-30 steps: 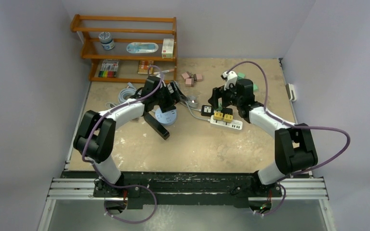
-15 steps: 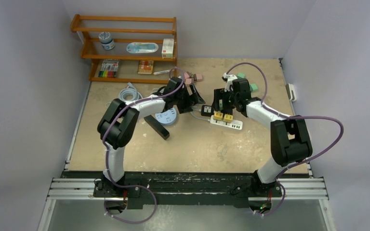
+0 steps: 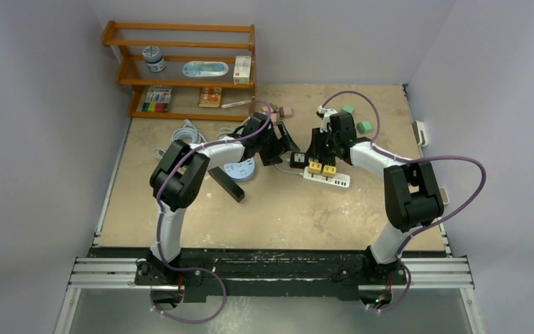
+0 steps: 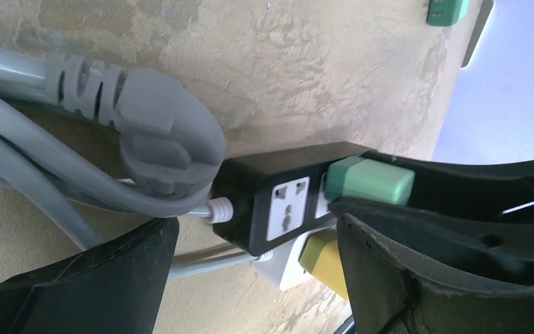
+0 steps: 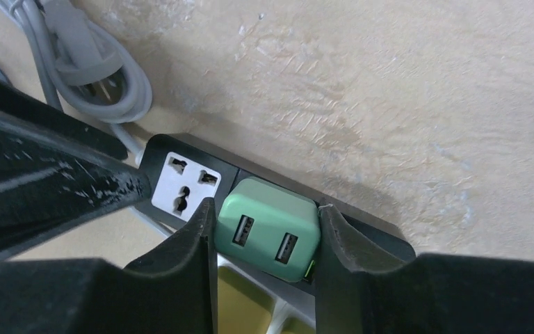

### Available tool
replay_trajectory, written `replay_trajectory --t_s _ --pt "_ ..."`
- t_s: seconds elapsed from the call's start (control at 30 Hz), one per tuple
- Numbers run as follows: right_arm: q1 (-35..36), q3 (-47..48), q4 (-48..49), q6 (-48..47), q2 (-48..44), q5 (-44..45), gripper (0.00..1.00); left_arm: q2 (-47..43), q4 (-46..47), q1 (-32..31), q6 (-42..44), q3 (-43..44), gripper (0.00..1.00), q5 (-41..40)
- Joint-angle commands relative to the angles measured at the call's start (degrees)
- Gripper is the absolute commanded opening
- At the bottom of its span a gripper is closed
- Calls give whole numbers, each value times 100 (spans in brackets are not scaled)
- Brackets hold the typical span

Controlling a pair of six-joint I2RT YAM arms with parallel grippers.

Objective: Pull the plug off the socket

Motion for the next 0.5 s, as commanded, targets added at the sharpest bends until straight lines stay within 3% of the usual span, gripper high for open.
replay_trajectory --t_s 0.0,0.03,0.27,0.47 --pt "36 373 -141 47 81 -100 4 132 134 -84 -54 214 83 29" --pt "36 370 -102 68 73 -140 0 136 133 -87 -66 215 83 31" --pt "44 250 504 71 -268 -636 0 114 169 -87 -372 254 83 134" --pt "53 30 1259 445 -540 -1589 0 139 449 -82 -746 93 83 128"
